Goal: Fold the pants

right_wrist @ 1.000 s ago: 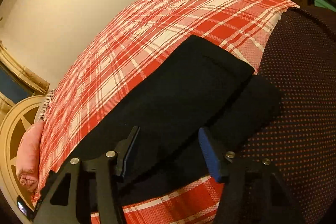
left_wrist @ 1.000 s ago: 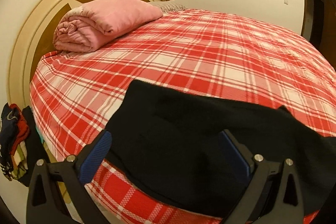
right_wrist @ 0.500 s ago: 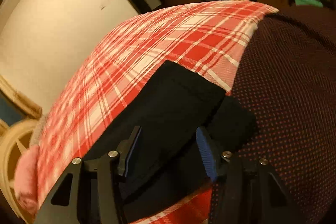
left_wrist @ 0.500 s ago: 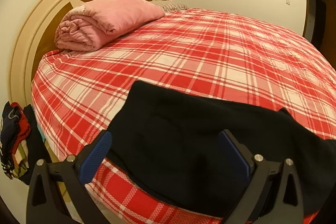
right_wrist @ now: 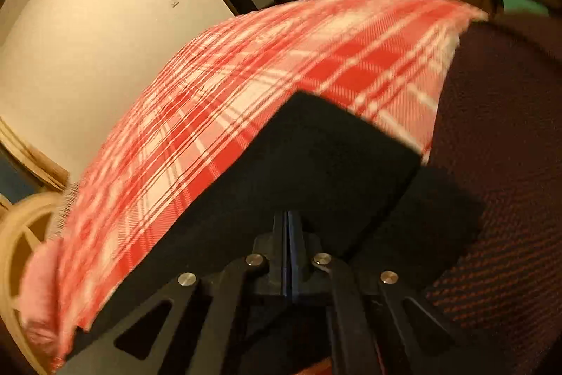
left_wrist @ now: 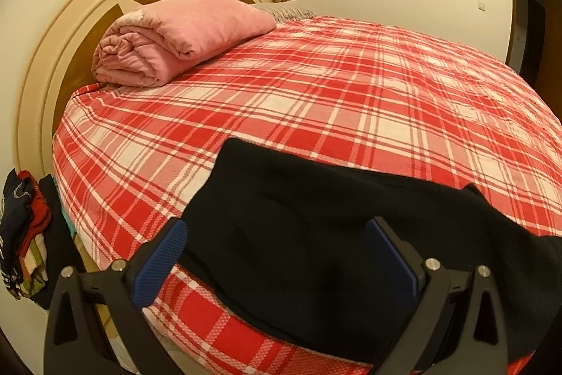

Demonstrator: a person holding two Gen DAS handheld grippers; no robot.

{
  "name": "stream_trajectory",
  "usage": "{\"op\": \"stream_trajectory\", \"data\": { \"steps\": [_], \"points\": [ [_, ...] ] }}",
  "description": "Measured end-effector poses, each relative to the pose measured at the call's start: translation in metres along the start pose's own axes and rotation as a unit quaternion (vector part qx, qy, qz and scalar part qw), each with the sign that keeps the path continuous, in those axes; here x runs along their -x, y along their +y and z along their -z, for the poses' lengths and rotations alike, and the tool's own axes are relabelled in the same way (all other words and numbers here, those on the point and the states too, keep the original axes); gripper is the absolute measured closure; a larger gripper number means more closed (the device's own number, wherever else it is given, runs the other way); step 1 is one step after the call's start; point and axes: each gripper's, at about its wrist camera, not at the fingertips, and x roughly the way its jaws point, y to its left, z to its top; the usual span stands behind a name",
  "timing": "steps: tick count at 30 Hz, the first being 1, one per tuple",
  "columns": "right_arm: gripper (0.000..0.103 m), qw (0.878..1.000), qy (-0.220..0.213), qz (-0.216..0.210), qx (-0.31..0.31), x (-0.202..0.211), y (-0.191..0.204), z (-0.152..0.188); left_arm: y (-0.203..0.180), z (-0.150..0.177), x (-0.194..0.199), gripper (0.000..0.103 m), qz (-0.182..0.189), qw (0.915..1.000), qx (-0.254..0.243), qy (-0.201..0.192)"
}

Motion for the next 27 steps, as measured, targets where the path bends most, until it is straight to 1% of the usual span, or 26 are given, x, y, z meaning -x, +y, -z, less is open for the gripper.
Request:
{"op": "stream_trajectory", "data": {
  "steps": [2,5,6,7,8,10,12,14,15,16,17,18,19,20,21,23,25,27],
  "points": [
    [0.102,1.0,-0.008,-0.009,0.01,0.006,0.001,0.001,0.001,0.0,0.001,0.0,-0.001,1.0,0.001,-0.001],
    [0.102,0.999,-0.019,-0.034,0.024,0.026,0.004,-0.001,0.001,-0.001,0.002,0.0,-0.002,1.0,0.0,-0.003],
    [0.102,0.999,-0.022,-0.035,0.024,0.03,0.003,-0.002,0.001,-0.002,0.002,0.0,-0.002,1.0,0.0,-0.002],
    [0.102,0.999,-0.022,-0.046,0.014,0.037,0.0,-0.004,0.0,-0.002,0.002,0.0,0.0,1.0,0.0,-0.003],
    [0.102,0.998,-0.017,-0.061,-0.001,0.041,-0.004,-0.004,-0.001,-0.002,0.003,0.0,0.002,1.0,0.001,-0.004],
    [0.102,0.997,-0.002,-0.072,-0.028,0.046,-0.009,0.002,-0.003,-0.001,0.004,0.0,0.007,1.0,0.002,-0.004],
    [0.101,0.996,0.023,-0.074,-0.042,0.042,-0.01,0.011,-0.006,0.0,0.004,0.0,0.012,0.9999,-0.003,-0.002],
    [0.1,0.996,0.04,-0.064,-0.047,0.036,-0.011,0.02,-0.01,0.001,0.004,0.0,0.014,0.9998,-0.011,-0.001],
    [0.094,0.996,0.052,-0.054,-0.049,0.03,-0.01,0.025,-0.011,0.001,0.005,0.0,0.016,0.9998,-0.014,-0.001],
    [0.09,0.996,0.058,-0.048,-0.051,0.026,-0.01,0.028,-0.012,0.001,0.005,0.0,0.017,0.9997,-0.016,-0.002],
    [0.083,0.995,0.057,-0.058,-0.052,0.022,-0.008,0.031,-0.011,0.001,0.006,0.0,0.017,0.9997,-0.017,-0.003],
    [0.068,0.996,0.053,-0.061,-0.045,0.021,-0.002,0.033,-0.011,0.001,0.006,0.0,0.017,0.9997,-0.017,-0.004],
    [0.058,0.995,0.05,-0.072,-0.042,0.02,0.003,0.034,-0.009,0.001,0.006,0.0,0.015,0.9997,-0.017,-0.005],
    [0.042,0.994,0.049,-0.085,-0.039,0.02,0.008,0.034,-0.006,0.0,0.006,0.0,0.013,0.9998,-0.015,-0.005],
    [0.039,0.995,0.047,-0.081,-0.039,0.019,0.013,0.035,-0.004,0.0,0.005,0.0,0.011,0.9999,-0.012,-0.004],
    [0.039,0.996,0.039,-0.069,-0.038,0.02,0.018,0.037,0.002,0.0,0.002,0.0,0.008,1.0,-0.004,-0.001],
    [0.043,0.999,0.034,-0.027,-0.031,0.017,0.021,0.042,0.006,0.001,0.0,0.0,0.007,1.0,0.003,0.002],
    [0.044,0.999,0.045,-0.018,-0.024,0.011,0.022,0.047,0.01,0.002,-0.003,0.0,0.005,0.9999,0.008,0.006]
  ]
}}
